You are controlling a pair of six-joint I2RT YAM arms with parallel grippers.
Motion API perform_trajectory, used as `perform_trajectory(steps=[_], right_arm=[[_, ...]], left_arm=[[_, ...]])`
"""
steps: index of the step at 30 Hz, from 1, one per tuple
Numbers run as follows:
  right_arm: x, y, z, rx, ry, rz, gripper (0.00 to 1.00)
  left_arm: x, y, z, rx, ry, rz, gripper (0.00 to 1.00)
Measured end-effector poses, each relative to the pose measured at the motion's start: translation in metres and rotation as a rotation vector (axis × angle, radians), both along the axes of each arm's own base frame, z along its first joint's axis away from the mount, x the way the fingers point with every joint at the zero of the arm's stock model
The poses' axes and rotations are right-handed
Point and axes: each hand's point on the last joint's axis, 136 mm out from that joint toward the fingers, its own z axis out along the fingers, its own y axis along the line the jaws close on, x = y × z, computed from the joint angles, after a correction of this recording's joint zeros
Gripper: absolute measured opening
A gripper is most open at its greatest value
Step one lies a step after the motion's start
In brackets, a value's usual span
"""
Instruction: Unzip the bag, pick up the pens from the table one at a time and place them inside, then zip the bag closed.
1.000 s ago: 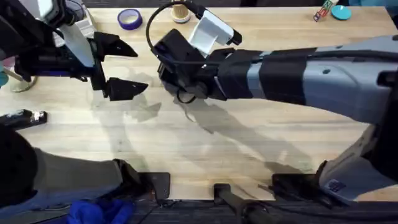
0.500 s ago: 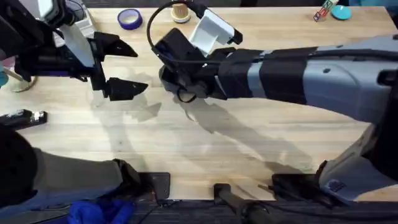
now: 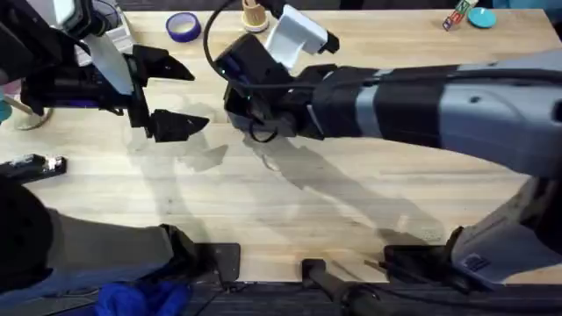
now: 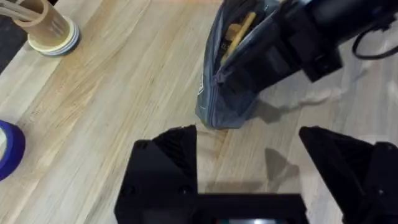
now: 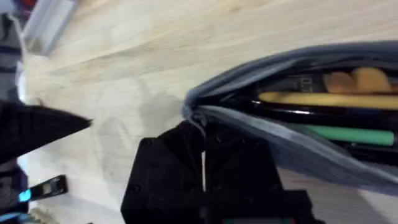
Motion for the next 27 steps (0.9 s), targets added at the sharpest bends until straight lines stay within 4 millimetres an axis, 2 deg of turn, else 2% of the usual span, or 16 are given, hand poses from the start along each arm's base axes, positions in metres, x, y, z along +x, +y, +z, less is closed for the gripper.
perform_trajectory(steps=[6,8,21,27], right_arm=[[0.0,0.004,0.039,0.049,-0.071,0.04,0.033],[0.0,0.004,0.046,0.051,-0.086,0.054,0.032],[0.003,0.001,0.046,0.032,-0.101,0.078,0.032],[0.004,0.001,0.045,0.035,-0.096,0.091,0.032]], left_arm=[[0.0,0.0,0.0,0.0,0.0,0.0,0.992],[0.0,0.0,0.0,0.0,0.0,0.0,0.993],[0.0,0.0,0.0,0.0,-0.001,0.0,0.992],[0.007,0.004,0.0,0.022,-0.041,-0.001,0.992]])
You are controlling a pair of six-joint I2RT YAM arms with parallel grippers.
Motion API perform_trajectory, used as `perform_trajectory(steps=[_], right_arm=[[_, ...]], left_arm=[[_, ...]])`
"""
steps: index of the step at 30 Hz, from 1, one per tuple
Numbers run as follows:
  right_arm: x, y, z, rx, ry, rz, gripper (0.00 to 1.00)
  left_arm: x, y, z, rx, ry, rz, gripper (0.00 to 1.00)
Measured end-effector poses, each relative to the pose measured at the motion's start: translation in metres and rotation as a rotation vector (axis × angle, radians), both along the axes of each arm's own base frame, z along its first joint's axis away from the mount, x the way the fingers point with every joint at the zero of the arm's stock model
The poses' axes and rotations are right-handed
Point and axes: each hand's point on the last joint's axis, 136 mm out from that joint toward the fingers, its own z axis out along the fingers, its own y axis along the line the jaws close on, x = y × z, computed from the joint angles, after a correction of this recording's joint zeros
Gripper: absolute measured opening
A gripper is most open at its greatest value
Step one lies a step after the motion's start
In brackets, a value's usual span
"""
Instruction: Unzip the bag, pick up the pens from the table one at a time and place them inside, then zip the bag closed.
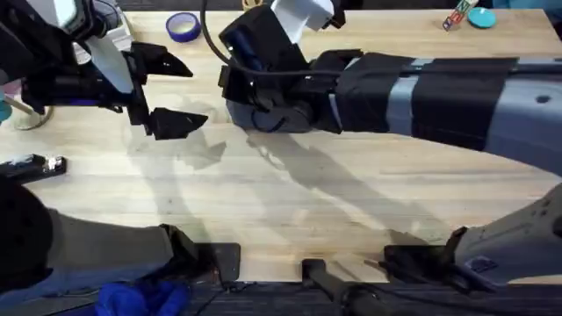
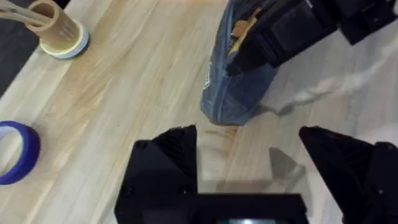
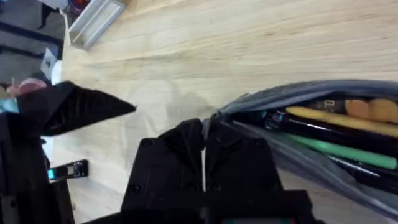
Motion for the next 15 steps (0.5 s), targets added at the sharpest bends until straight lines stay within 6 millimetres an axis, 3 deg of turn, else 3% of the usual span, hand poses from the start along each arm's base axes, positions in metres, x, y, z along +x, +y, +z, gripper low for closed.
perform_trajectory(steps=[15], right_arm=[[0.0,0.0,0.0,-0.028,-0.02,0.037,0.032]], left_arm=[[0.021,0.018,0.004,0.041,-0.134,0.026,0.993]])
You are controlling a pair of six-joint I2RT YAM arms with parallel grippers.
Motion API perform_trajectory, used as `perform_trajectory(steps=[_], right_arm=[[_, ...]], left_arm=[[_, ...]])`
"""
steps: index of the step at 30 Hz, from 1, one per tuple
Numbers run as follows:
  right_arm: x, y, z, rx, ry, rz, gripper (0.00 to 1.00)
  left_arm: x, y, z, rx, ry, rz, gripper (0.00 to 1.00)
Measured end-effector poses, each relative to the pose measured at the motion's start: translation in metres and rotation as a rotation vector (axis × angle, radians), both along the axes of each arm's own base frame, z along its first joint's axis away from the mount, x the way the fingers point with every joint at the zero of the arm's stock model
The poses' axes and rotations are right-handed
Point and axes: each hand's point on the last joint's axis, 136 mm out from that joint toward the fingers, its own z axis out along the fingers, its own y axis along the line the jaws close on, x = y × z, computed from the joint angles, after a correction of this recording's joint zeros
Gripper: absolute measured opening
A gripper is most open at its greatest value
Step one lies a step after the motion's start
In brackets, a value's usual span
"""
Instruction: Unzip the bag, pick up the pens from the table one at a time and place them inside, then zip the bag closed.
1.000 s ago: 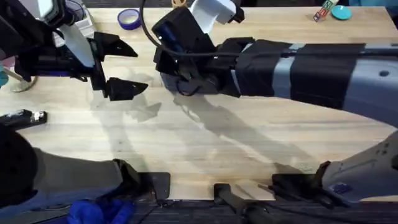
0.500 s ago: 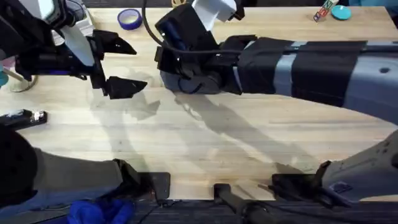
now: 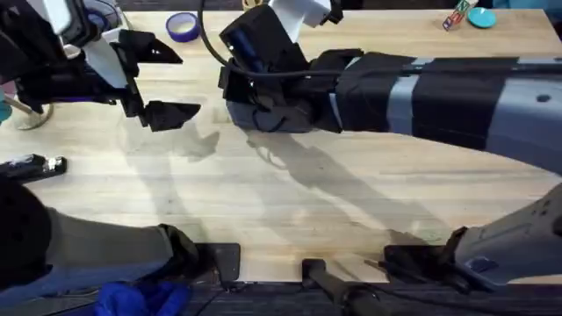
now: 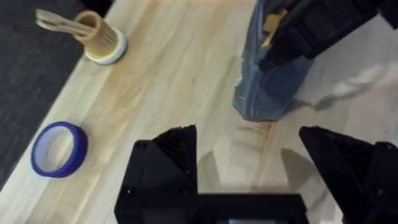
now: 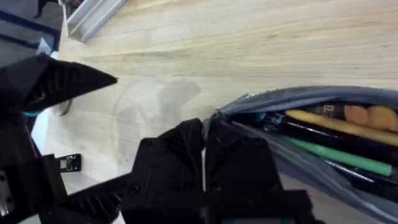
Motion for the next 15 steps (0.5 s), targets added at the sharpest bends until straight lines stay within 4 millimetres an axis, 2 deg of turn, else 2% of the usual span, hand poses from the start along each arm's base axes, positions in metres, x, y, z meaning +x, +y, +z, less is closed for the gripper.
perform_trajectory(steps=[3,8,15], right_arm=[[0.002,-0.002,0.0,-0.001,-0.001,-0.002,0.032],[0.005,-0.004,0.0,0.0,0.001,-0.008,0.031],[0.005,-0.004,0.0,-0.001,0.001,-0.006,0.031]], left_arm=[[0.007,0.005,-0.003,-0.047,-0.008,0.013,0.993],[0.019,0.013,-0.021,-0.158,0.007,0.03,0.993],[0.033,0.013,-0.034,-0.306,-0.018,0.033,0.992]])
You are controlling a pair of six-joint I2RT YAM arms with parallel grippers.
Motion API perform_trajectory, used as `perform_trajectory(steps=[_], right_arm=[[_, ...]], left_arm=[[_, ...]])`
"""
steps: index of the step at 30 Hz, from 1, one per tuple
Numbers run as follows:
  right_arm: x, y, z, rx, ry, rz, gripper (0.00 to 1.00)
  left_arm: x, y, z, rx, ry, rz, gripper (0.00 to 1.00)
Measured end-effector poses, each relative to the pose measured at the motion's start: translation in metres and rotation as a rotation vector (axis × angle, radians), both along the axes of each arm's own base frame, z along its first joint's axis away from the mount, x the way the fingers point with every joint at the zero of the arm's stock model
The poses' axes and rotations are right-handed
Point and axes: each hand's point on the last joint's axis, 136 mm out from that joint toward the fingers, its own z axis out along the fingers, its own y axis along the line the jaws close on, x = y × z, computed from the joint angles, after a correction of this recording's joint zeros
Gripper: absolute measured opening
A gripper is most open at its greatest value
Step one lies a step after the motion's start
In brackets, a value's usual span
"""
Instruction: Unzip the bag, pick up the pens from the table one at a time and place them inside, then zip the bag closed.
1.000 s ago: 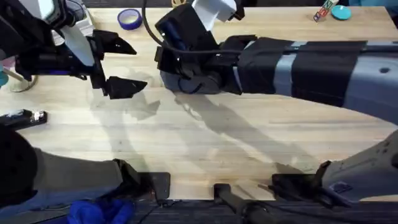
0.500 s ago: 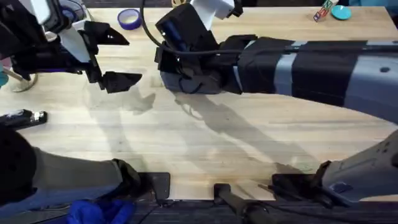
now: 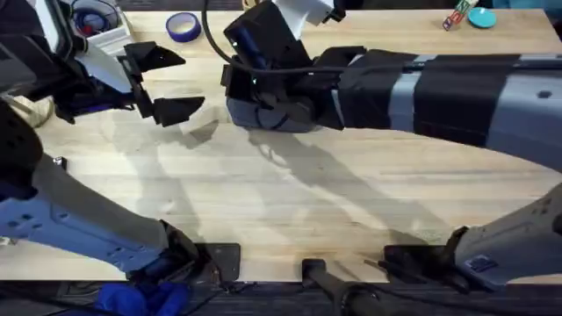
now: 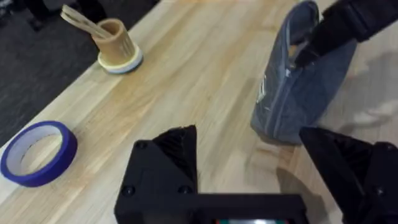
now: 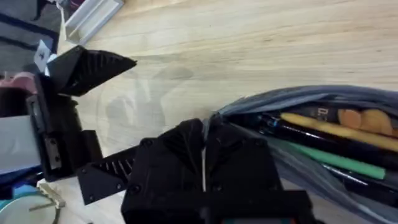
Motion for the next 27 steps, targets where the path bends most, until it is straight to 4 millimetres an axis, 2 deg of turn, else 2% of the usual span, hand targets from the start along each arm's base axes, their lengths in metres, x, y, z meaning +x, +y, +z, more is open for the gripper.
perform_trajectory(steps=[9,10,16,27], right_arm=[[0.0,0.0,0.0,-0.008,-0.006,0.007,0.031],[0.0,0.0,0.0,-0.013,-0.009,0.012,0.031],[0.0,0.0,-0.001,-0.016,-0.01,0.014,0.031],[-0.001,-0.001,-0.002,-0.024,-0.005,0.014,0.03]], left_arm=[[0.006,-0.01,-0.014,-0.152,-0.001,-0.017,0.992],[0.007,-0.019,-0.023,-0.17,0.02,-0.041,0.993],[0.006,-0.05,-0.042,-0.191,0.059,-0.127,0.993],[0.004,-0.077,-0.046,-0.184,0.055,-0.206,0.992]])
